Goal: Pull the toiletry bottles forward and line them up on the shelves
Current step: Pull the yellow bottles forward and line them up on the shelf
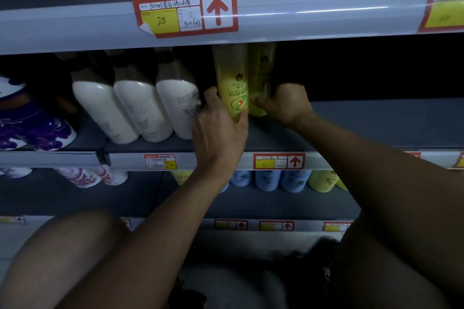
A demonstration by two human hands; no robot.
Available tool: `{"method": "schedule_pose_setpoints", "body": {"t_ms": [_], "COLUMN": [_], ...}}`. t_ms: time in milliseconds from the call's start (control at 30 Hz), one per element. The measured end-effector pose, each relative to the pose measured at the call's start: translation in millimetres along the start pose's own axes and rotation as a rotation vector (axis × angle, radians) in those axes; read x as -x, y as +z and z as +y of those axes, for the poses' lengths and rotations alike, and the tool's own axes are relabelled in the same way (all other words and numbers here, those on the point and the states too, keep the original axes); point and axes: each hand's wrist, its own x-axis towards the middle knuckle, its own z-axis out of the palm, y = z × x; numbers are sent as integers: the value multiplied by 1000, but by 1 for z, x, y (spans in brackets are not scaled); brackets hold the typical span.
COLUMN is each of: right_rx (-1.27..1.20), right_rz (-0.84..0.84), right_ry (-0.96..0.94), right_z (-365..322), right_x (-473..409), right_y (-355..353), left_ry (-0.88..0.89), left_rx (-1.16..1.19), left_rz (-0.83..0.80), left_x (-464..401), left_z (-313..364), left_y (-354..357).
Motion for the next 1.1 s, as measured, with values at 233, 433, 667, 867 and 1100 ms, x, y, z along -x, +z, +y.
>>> {"method": "schedule_pose_setpoints", "body": {"t_ms": [233,433,667,867,1100], "right_rx": [9,48,82,24,-65], "right_rz": [-10,-41,-11,-3,127], "right_ry": [5,-14,50,17,-108], "right_z": [0,-1,5,-1,-34], "right_x": [0,6,27,68,119], "right_y": [0,-5,-13,-38,-69], "left_ry": [35,57,106,205,267], "left_rx": [-22,-24,-25,29,111], "left_rz": [-14,-47,-16,-1,0], "left_x": [0,1,14,19,24], "left_z": [-4,-13,-10,-3,10], "left_y": [0,-5,-29,-64,-117]}}
